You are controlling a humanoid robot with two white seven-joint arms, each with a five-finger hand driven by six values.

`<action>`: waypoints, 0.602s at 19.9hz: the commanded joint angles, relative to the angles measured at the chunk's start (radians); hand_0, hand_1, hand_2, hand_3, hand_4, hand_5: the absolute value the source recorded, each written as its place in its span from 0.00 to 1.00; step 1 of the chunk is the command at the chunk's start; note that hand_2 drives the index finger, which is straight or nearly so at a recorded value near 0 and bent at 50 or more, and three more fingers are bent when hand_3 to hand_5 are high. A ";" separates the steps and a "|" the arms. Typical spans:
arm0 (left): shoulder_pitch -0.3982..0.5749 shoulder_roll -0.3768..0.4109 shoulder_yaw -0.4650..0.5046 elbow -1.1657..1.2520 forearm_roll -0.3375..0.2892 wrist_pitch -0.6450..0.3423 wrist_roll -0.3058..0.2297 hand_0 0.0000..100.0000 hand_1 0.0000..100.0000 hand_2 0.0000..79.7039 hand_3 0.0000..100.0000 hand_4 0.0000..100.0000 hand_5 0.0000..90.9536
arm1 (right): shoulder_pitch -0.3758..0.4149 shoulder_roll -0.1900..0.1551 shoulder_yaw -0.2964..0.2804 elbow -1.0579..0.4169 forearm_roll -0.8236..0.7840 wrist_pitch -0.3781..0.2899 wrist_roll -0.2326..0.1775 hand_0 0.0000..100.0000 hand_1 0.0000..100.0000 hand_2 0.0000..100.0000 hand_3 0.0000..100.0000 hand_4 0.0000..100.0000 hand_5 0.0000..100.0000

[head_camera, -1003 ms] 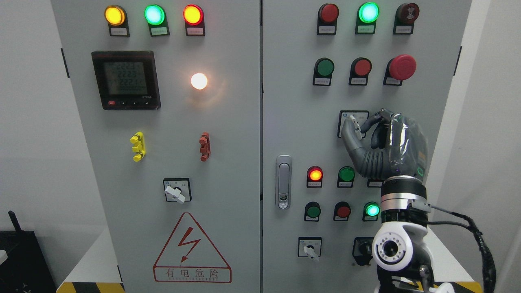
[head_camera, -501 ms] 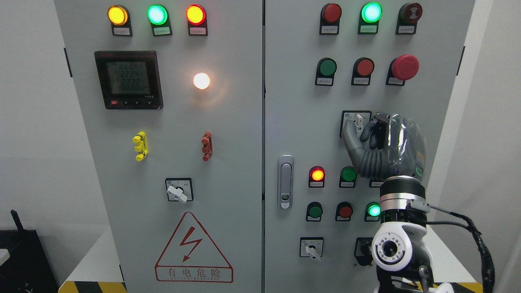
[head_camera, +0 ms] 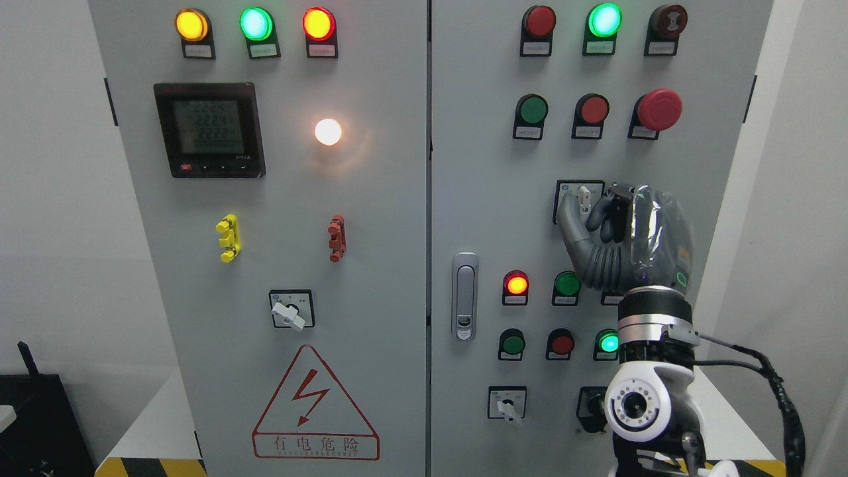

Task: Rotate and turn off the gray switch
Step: 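Open the right hand fingers and release the switch knob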

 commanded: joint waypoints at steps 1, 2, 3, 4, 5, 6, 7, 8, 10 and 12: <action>-0.009 0.001 0.008 -0.025 0.020 -0.001 -0.001 0.12 0.39 0.00 0.00 0.00 0.00 | 0.002 0.000 0.001 -0.006 -0.001 -0.003 0.000 0.44 0.42 0.74 1.00 1.00 1.00; -0.009 -0.001 0.008 -0.025 0.020 -0.001 -0.001 0.12 0.39 0.00 0.00 0.00 0.00 | 0.002 0.000 0.001 -0.006 -0.002 -0.003 0.000 0.44 0.42 0.73 1.00 1.00 1.00; -0.009 -0.001 0.008 -0.025 0.020 -0.001 -0.001 0.12 0.39 0.00 0.00 0.00 0.00 | 0.003 0.000 0.001 -0.006 -0.002 -0.004 0.000 0.44 0.42 0.73 1.00 1.00 1.00; -0.009 -0.001 0.008 -0.025 0.020 -0.001 -0.001 0.12 0.39 0.00 0.00 0.00 0.00 | 0.005 0.000 0.001 -0.009 -0.002 -0.004 0.000 0.43 0.42 0.73 1.00 1.00 1.00; -0.009 -0.001 0.008 -0.025 0.020 -0.001 -0.001 0.12 0.39 0.00 0.00 0.00 0.00 | 0.006 -0.001 0.001 -0.015 -0.002 -0.006 0.000 0.43 0.42 0.72 1.00 1.00 1.00; -0.009 0.001 0.008 -0.025 0.020 -0.001 -0.001 0.12 0.39 0.00 0.00 0.00 0.00 | 0.009 -0.001 0.001 -0.016 -0.002 -0.006 0.000 0.43 0.42 0.72 1.00 1.00 1.00; -0.009 -0.001 0.008 -0.025 0.020 -0.001 -0.001 0.12 0.39 0.00 0.00 0.00 0.00 | 0.012 -0.001 0.003 -0.019 -0.002 -0.009 0.000 0.43 0.42 0.72 1.00 1.00 1.00; -0.009 0.001 0.008 -0.025 0.020 -0.001 -0.001 0.12 0.39 0.00 0.00 0.00 0.00 | 0.015 -0.003 0.003 -0.021 -0.002 -0.014 0.000 0.42 0.42 0.72 1.00 1.00 1.00; -0.009 -0.001 0.008 -0.025 0.020 -0.001 -0.001 0.12 0.39 0.00 0.00 0.00 0.00 | 0.018 -0.004 0.003 -0.024 -0.002 -0.023 0.000 0.42 0.42 0.72 1.00 1.00 1.00; -0.009 0.001 0.008 -0.025 0.020 -0.001 -0.001 0.12 0.39 0.00 0.00 0.00 0.00 | 0.023 -0.006 0.003 -0.030 -0.002 -0.023 0.000 0.41 0.42 0.72 1.00 1.00 1.00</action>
